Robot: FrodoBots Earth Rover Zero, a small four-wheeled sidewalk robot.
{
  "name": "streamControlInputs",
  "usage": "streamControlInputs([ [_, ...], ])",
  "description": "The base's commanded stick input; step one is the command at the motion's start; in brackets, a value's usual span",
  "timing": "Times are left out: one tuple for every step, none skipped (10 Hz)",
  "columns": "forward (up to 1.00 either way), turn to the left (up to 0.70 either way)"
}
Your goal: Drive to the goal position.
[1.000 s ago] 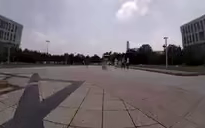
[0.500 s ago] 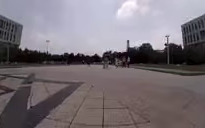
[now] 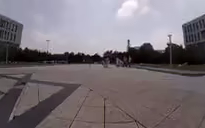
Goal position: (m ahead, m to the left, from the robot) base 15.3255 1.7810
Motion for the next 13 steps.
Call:
streamControlInputs([
  [0.7,0.0],
  [0.7,0.0],
  [0.7,0.0],
  [0.7,0.0],
  [0.7,0.0],
  [0.7,0.0],
  [0.7,0.0],
  [0.7,0.0],
  [0.7,0.0],
  [0.7,0.0],
  [0.7,0.0],
  [0.7,0.0],
  [0.7,0.0],
])
